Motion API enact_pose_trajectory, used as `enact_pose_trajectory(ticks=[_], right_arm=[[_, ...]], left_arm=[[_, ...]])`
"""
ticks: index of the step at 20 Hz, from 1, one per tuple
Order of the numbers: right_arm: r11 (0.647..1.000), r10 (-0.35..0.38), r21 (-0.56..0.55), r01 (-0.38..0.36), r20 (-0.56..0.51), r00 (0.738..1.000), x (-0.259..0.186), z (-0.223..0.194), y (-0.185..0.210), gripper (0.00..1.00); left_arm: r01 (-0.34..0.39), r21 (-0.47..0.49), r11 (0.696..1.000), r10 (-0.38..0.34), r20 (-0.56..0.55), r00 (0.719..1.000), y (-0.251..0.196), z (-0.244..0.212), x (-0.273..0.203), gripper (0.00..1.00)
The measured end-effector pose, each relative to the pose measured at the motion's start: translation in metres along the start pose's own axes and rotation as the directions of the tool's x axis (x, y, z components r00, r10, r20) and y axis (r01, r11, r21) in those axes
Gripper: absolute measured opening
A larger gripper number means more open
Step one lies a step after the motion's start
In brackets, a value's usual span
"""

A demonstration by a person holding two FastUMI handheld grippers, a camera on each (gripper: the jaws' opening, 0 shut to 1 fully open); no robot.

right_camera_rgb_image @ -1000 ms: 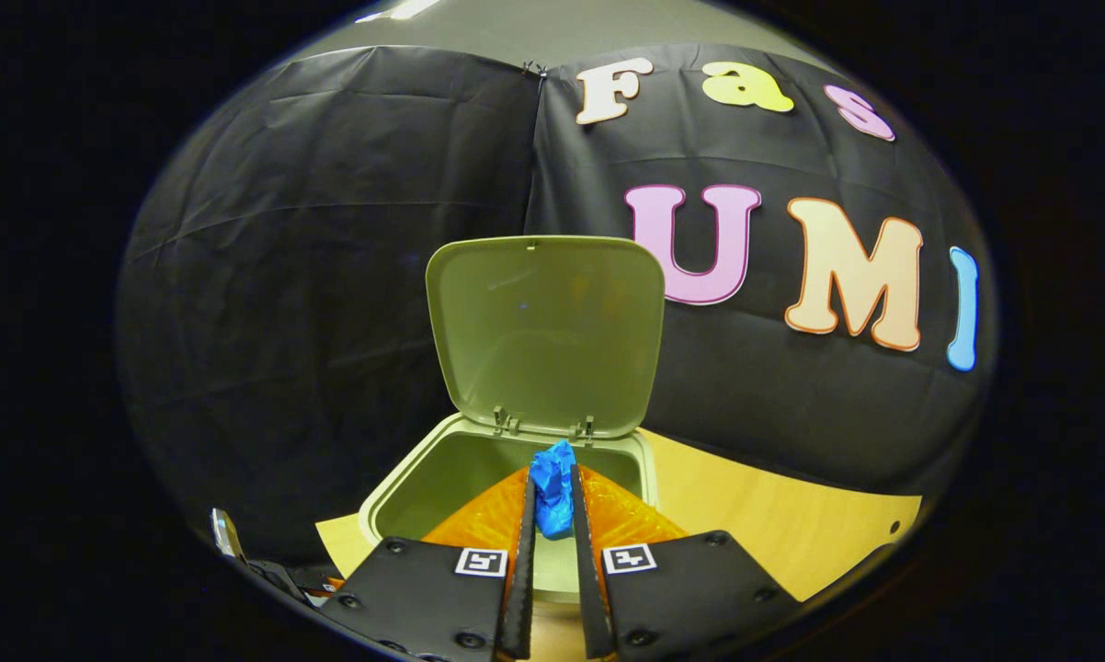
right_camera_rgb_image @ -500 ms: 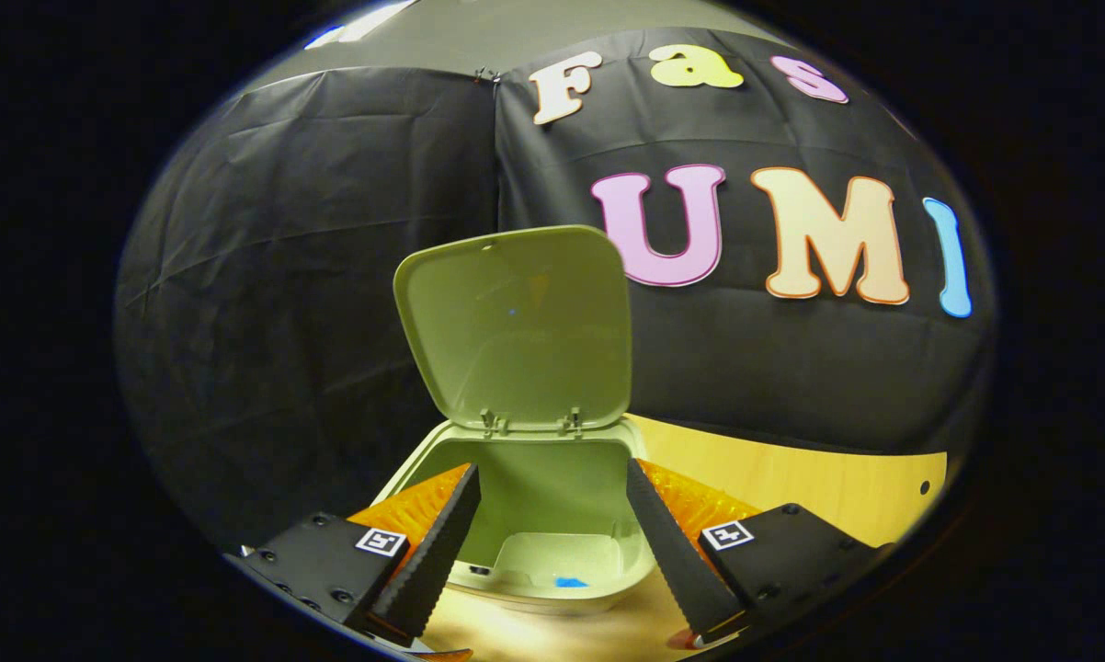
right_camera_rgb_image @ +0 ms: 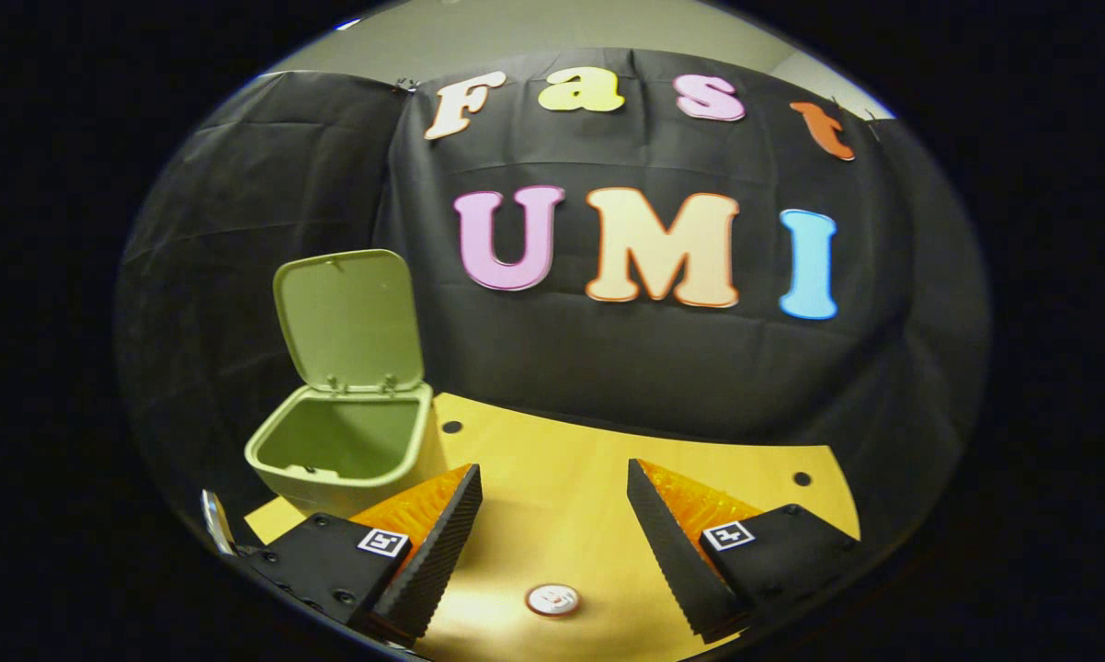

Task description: Press the lid of the desktop garbage bin to open it, pick up the crumpled paper on the desktop and throw it into the bin, then pick up the pop can on the desktop and drop it into the bin, and finally close the garbage bin lid.

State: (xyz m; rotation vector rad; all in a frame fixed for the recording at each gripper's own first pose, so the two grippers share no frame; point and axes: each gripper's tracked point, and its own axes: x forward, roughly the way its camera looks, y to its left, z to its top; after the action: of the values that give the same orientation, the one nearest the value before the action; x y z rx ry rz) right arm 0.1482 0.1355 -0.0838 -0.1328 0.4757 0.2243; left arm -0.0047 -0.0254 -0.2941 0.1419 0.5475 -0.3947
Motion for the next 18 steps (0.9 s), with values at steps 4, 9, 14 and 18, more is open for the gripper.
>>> enact_pose_trajectory(ticks=[4,9,14,18], right_arm=[[0.99,-0.125,0.068,0.126,-0.013,0.992,-0.026,-0.03,-0.053,1.0],[0.96,-0.246,0.123,0.253,-0.066,0.967,-0.047,-0.077,-0.112,1.0],[0.933,-0.326,0.128,0.336,-0.089,0.941,-0.068,-0.1,-0.16,0.99],[0.91,-0.373,0.158,0.383,-0.091,0.923,-0.071,-0.11,-0.186,0.99]], left_arm=[[0.078,0.03,0.996,-0.08,0.067,0.995,-0.025,0.046,0.033,0.94],[0.119,0.131,0.984,-0.131,0.091,0.987,-0.043,0.069,0.077,0.94],[0.127,0.176,0.976,-0.145,0.094,0.985,-0.057,0.072,0.106,0.94],[0.106,0.197,0.975,-0.122,0.072,0.99,-0.06,0.06,0.124,0.93]])
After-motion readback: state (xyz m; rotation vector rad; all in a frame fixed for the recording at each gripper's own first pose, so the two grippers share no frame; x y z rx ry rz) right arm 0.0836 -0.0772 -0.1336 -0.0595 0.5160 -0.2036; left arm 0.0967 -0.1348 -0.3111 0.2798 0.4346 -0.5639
